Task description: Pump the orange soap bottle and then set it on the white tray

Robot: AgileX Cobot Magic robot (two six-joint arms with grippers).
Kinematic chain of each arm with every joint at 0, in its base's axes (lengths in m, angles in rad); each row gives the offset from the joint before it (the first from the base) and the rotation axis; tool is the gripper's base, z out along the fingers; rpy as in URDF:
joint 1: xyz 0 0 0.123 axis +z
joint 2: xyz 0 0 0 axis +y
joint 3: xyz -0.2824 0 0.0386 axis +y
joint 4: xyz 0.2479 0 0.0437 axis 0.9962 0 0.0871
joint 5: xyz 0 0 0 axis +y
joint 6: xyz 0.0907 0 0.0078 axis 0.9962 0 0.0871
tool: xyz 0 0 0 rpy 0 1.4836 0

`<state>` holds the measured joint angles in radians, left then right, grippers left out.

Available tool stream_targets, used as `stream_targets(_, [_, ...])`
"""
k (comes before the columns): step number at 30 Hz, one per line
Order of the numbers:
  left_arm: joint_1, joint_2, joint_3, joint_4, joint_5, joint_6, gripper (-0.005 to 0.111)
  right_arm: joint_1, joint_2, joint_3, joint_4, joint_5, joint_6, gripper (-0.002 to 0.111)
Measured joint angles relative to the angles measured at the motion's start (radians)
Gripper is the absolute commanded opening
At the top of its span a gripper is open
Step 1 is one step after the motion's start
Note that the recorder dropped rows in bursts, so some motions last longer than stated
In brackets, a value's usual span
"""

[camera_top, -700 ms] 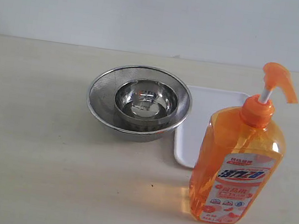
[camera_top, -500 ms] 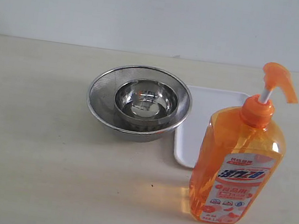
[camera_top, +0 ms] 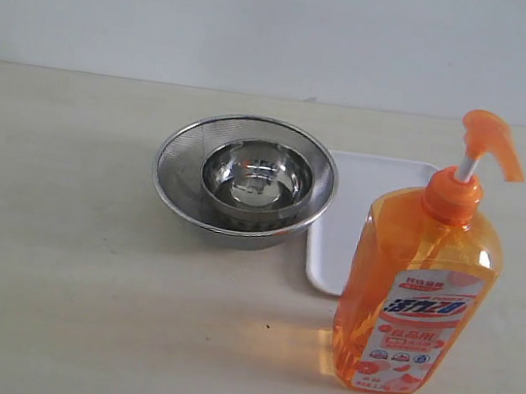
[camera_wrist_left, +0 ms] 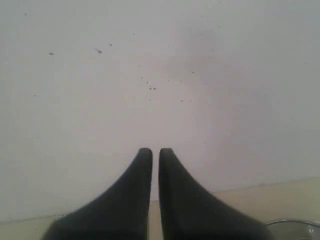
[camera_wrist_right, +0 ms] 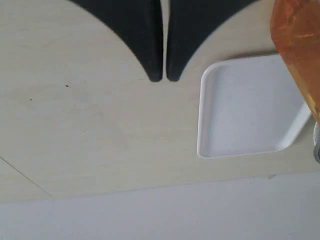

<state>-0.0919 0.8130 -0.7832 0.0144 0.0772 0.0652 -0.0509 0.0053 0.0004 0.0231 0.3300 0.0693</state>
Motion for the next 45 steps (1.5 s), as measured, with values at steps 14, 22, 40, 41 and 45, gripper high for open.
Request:
stream_targets(14, [0.0,0.27,-0.002,-0.022,-0.124,0.025,0.005,0.0,0.0,0.0,0.0,0.0,0.0,0.0])
stream_targets(22, [-0.032,0.488,-0.04,0.138,-0.271,-0.077,0.005,0.0,0.0,0.0,0.0,0.0,0.0,0.0])
stream_targets(40, [-0.16,1.092,-0.055,1.229,-1.229,-0.824,0.005,0.0,0.0,0.0,0.0,0.0,0.0,0.0])
stream_targets(41, [-0.174,1.117,-0.055,1.229,-1.246,-0.824,0.005,0.0,0.0,0.0,0.0,0.0,0.0,0.0])
stream_targets(45, [-0.297,1.169,-0.055,1.23,-1.266,-0.809,0.005,0.0,0.0,0.0,0.0,0.0,0.0,0.0])
